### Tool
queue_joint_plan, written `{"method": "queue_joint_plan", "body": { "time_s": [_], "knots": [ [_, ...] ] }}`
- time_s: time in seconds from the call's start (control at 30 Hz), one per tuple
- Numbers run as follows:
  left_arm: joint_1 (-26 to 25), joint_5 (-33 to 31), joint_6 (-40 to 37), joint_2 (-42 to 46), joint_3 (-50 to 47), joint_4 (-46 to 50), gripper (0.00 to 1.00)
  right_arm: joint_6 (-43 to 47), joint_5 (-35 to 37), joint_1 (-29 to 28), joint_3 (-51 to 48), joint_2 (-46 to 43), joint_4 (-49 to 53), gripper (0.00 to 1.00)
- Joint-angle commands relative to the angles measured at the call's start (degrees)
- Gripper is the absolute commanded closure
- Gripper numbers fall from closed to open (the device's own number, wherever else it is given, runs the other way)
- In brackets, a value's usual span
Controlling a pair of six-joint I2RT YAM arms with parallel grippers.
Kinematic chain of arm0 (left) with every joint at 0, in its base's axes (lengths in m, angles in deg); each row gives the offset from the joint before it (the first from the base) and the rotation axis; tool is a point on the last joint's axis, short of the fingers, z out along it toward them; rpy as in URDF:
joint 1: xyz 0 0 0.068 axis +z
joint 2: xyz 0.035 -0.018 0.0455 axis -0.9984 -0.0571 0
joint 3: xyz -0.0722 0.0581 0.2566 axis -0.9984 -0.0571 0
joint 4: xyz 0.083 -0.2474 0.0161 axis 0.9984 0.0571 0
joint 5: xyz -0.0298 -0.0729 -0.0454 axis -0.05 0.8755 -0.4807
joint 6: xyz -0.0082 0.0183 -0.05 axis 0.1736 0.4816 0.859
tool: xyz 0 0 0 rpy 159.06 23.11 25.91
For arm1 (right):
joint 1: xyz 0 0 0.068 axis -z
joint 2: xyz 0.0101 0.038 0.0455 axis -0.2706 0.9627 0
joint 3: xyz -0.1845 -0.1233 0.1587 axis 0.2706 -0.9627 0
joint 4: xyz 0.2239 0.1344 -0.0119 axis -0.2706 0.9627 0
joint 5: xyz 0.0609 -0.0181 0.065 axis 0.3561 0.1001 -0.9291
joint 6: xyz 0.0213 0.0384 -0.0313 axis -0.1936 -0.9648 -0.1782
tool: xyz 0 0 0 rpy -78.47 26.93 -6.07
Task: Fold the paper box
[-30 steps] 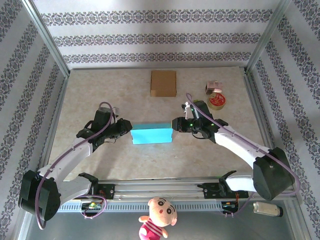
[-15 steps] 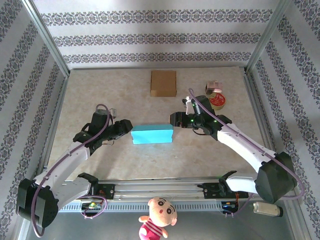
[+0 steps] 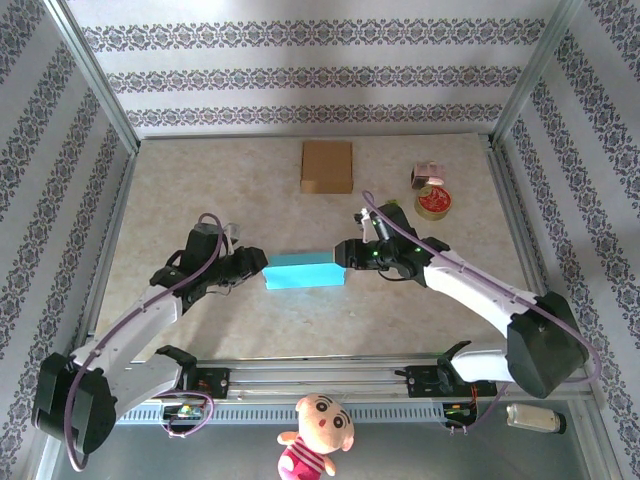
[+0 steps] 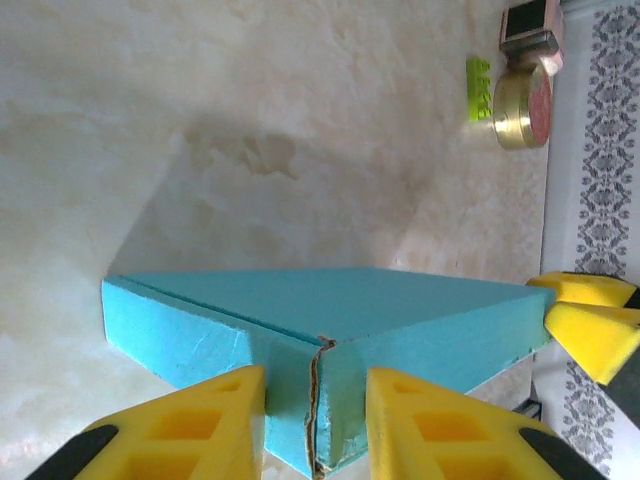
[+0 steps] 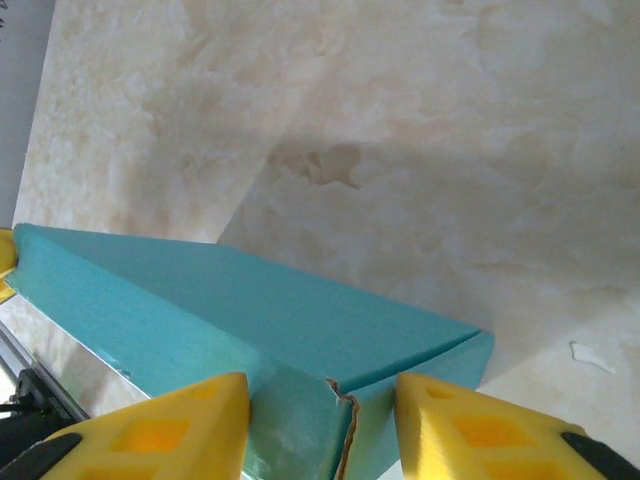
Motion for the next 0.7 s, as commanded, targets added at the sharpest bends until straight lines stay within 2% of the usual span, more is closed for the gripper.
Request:
{"method": "queue_joint_plan", "body": {
  "time_s": [0.0, 0.1, 0.17, 0.27, 0.37, 0.43, 0.47, 0.67],
  "knots": [
    [-3.0, 1.5, -0.2, 4.1, -1.6, 6.8, 0.70, -1.2, 1.2, -2.3, -3.1, -4.4, 6.3, 0.57],
    [-5.5, 0.1, 2.7, 9.3, -4.2, 9.1, 0.69, -2.9, 1.2, -4.2, -6.2, -9.2, 10.6, 0.53],
    [-6.7, -0.8, 4.2, 12.8, -5.7, 10.2, 0.64, -4.0, 1.2, -5.3, -7.6, -12.3, 13.3, 0.51],
    [-7.1, -1.6, 4.4, 17.4, -6.6, 9.9, 0.50, -5.5, 1.8, -6.0, -8.3, -17.2, 15.5, 0.47],
    [-7.1, -1.1, 4.9, 18.5, -7.6, 6.5, 0.37, -8.0, 3.0, -5.8, -10.3, -20.2, 12.4, 0.39],
    [-7.3, 0.0, 6.0, 17.2, -8.5, 4.0, 0.33, -8.8, 3.7, -5.6, -11.3, -20.1, 10.6, 0.29],
    [-7.5, 0.3, 6.4, 16.3, -9.1, 2.9, 0.31, -8.7, 3.8, -5.6, -11.9, -19.4, 9.7, 0.27],
    [-10.8, -3.5, 6.5, 10.2, -11.4, -1.6, 0.27, -8.2, 1.6, -6.0, -14.1, -11.0, 3.4, 0.24]
  ]
}}
